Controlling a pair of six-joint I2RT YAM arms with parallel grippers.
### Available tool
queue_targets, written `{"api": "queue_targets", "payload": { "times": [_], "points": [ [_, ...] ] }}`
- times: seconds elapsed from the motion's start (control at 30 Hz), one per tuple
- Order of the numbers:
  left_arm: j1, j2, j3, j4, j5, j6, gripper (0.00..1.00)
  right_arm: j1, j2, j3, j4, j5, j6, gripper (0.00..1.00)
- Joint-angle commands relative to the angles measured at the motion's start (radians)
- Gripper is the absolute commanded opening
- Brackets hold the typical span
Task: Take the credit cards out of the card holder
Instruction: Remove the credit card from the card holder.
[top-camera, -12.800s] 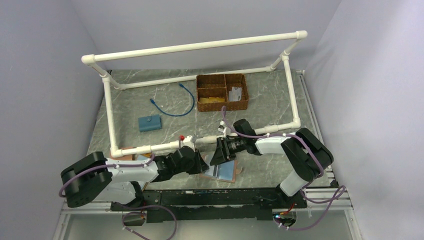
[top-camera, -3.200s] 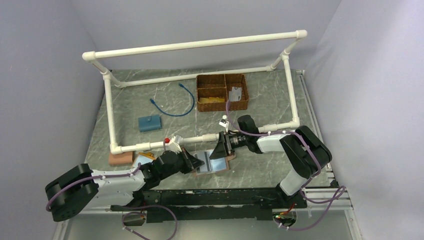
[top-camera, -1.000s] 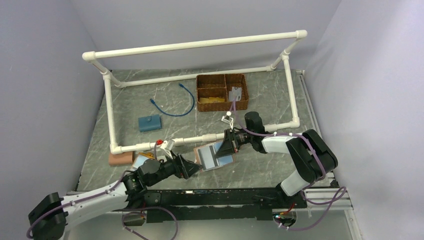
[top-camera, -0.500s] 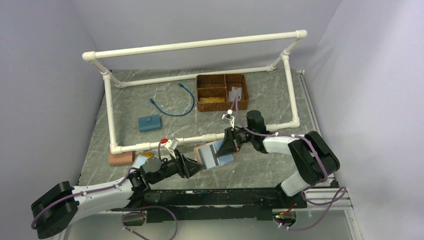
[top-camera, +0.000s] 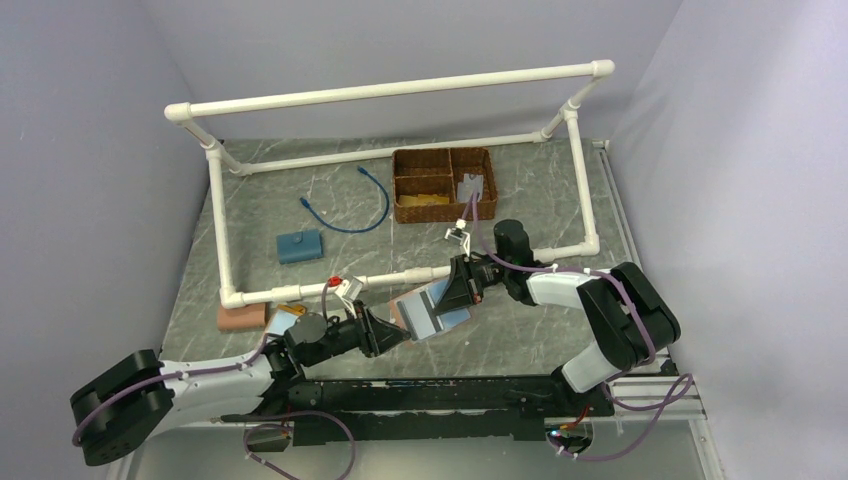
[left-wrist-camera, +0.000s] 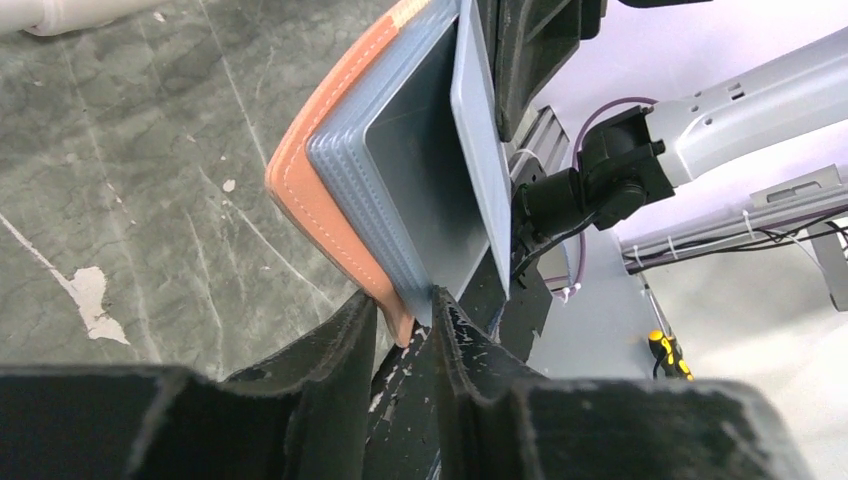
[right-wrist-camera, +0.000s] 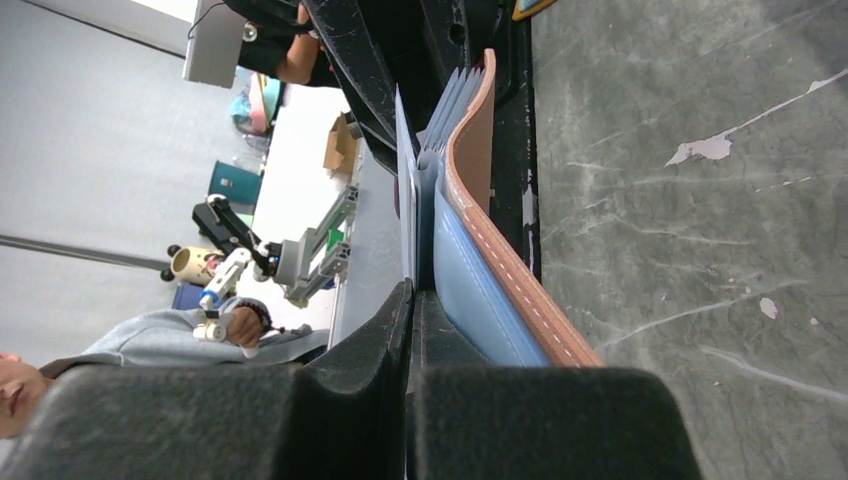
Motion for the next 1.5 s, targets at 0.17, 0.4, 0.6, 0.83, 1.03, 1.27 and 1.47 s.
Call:
{"api": "queue_targets", "payload": {
  "times": [0.17,0.4,0.6,0.83,1.03,1.27,1.47],
  "points": [
    [-0.004,-0.017,0.043,0.249,0.044,-0.042,0.17,0.011,-0.037,0.067,-0.079,0.012,-0.133,0.0],
    [-0.004,-0.081,0.034,0.223,0.021,-0.053,0.08,0.012,-0.042,0.075,-0.111,0.012,-0.163,0.0],
    [-0.004,-0.094,0.035,0.173,-0.016,-0.084,0.47,0.012,-0.051,0.063,-0.061,0.004,-0.122,0.0],
    [-0.004,-0.034,0.05,0.187,-0.027,-0.109,0.53,0.012,-0.053,0.06,-0.044,0.003,-0.106,0.0],
    [-0.004,0.016,0.043,0.258,-0.02,-0.119,0.28,0.007,-0.049,0.066,-0.068,0.011,-0.12,0.0],
    [-0.004,-0.011,0.023,0.284,-0.007,-0.107,0.05,-0.023,-0.05,0.062,-0.069,0.015,-0.117,0.0],
    [-0.004,-0.069,0.011,0.252,-0.012,-0.101,0.02,-0.029,-0.049,0.06,-0.06,0.012,-0.114,0.0]
  ]
}}
